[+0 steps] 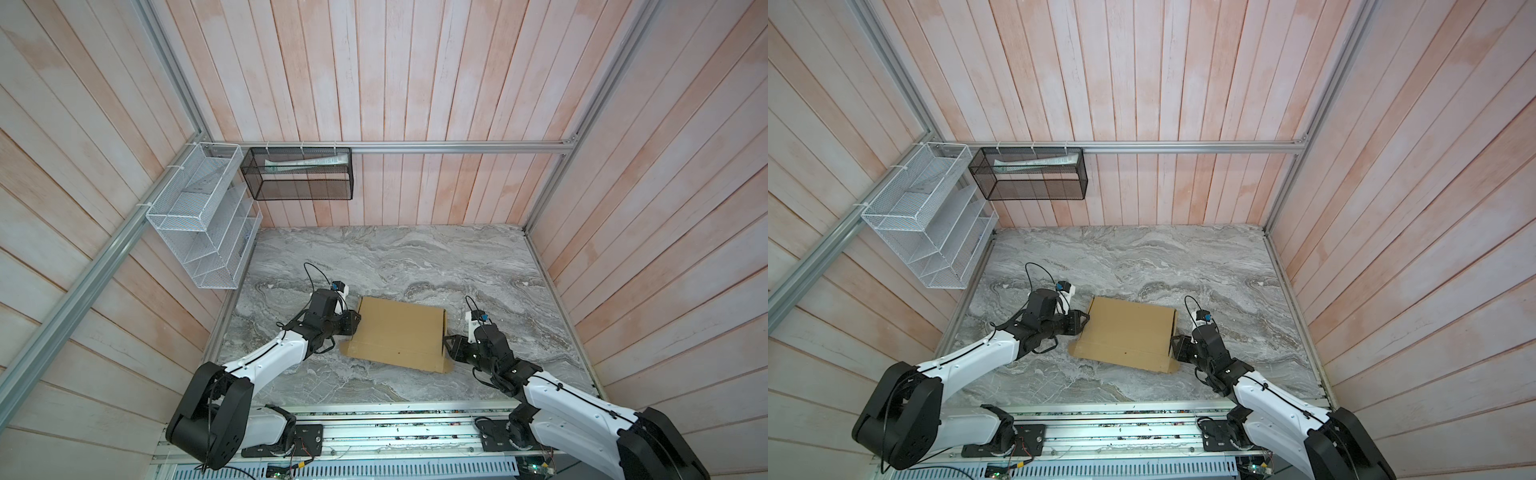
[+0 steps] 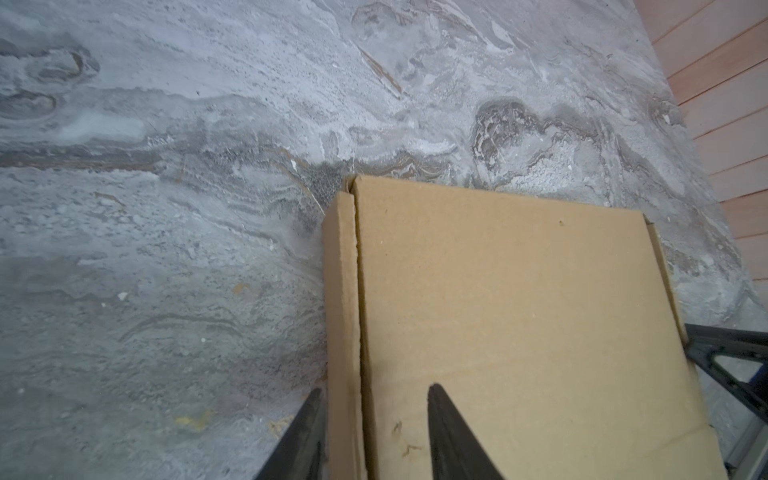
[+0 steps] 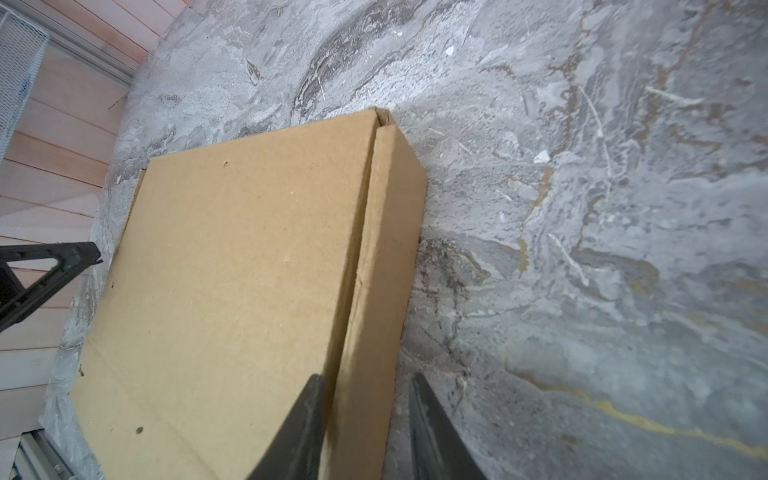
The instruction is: Fold the paper box
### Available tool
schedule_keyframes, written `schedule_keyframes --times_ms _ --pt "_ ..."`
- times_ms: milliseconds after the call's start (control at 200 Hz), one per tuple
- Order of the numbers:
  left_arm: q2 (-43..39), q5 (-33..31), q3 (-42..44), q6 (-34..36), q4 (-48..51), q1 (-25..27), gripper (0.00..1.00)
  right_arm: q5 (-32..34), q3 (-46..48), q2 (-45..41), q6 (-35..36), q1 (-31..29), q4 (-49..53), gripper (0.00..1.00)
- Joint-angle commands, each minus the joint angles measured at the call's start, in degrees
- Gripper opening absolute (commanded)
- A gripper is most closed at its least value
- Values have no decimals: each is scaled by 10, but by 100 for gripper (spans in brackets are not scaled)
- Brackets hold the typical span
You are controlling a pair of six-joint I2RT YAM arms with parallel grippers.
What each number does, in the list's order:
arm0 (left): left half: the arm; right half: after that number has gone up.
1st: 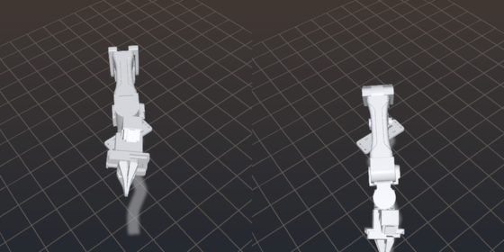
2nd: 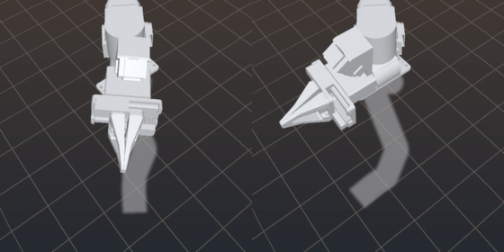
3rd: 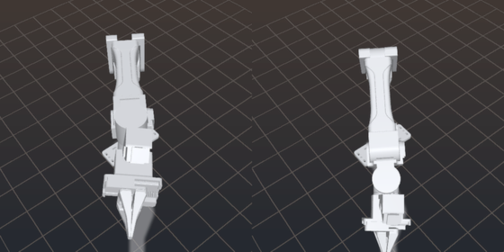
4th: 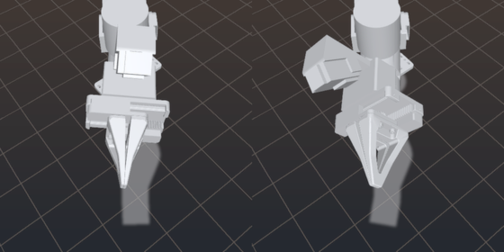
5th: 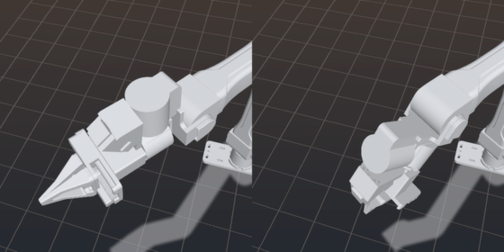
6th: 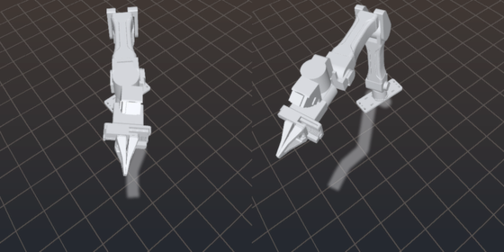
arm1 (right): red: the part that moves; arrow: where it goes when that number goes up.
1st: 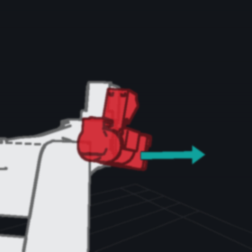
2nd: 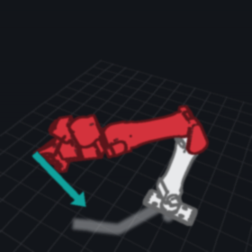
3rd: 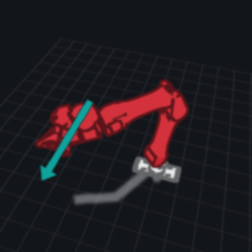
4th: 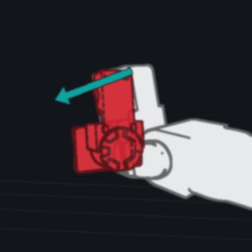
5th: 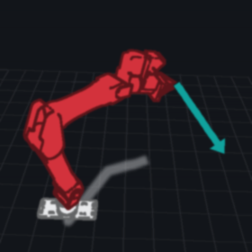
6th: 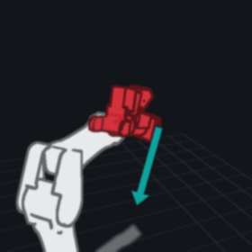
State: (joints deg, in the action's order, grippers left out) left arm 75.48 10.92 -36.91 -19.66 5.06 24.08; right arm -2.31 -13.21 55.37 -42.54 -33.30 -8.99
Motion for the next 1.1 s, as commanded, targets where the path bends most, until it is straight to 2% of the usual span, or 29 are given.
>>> schedule_keyframes --times_ms 0,240,450,770,880,1095 --pt "-15 -30 -23 21 36 3 43 -8 -14 13 18 3 -3 35" --pt "-4 -58 -42 38 75 2 43 -20 -28 40 32 3 -10 34" --pt "15 -49 -46 43 79 2 43 -36 -39 45 33 4 -7 35" --pt "-20 -77 -48 49 102 2 41 4 -63 -18 34 3 66 38" --pt "-27 -85 -48 52 107 -2 41 -4 -65 -35 34 3 63 40" --pt "-12 -69 -48 51 99 -8 40 -35 -82 21 45 3 46 49"
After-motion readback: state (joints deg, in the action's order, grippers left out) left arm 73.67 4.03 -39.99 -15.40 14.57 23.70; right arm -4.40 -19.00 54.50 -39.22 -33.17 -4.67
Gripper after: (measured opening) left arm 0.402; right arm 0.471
